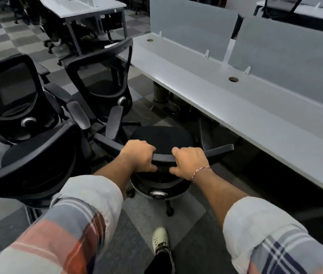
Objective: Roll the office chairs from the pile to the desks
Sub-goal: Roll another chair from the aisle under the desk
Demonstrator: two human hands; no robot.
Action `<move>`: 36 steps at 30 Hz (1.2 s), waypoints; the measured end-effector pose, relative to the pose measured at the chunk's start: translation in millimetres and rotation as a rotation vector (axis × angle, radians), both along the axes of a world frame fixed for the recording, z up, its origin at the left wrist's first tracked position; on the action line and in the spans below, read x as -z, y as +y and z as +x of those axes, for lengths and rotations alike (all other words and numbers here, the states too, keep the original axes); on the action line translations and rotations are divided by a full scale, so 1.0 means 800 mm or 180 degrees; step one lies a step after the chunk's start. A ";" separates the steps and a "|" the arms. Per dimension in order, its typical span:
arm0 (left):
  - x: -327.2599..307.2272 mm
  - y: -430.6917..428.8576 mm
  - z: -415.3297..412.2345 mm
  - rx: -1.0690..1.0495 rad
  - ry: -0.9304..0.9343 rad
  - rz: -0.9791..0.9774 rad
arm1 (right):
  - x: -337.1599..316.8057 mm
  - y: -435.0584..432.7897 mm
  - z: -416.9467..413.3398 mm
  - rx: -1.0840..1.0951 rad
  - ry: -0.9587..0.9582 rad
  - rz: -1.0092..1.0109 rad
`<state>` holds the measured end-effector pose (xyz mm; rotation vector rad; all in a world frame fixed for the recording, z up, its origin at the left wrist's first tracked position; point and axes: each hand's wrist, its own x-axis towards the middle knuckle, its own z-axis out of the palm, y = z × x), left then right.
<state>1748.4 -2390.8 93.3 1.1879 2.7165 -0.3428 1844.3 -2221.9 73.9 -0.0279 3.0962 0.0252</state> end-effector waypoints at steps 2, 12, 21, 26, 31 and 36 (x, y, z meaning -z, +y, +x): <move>0.001 -0.008 0.013 0.0076 -0.0012 -0.0047 | 0.005 -0.012 0.021 0.0075 0.0104 0.0047; 0.003 -0.041 0.060 0.0656 0.0062 0.0138 | 0.012 -0.059 0.097 0.0501 0.0325 0.0259; 0.007 -0.089 0.072 0.1058 0.0037 0.0326 | 0.009 -0.124 0.117 0.0947 0.0224 0.0348; -0.001 -0.091 0.070 0.1395 -0.0042 0.0241 | 0.004 -0.142 0.135 0.1245 0.0157 0.0349; -0.011 -0.087 0.075 0.1472 -0.0074 0.0066 | -0.006 -0.153 0.151 0.1386 -0.0006 0.0204; -0.013 -0.071 0.133 0.2151 -0.0179 0.0196 | -0.004 -0.166 0.233 0.1880 0.0082 0.0309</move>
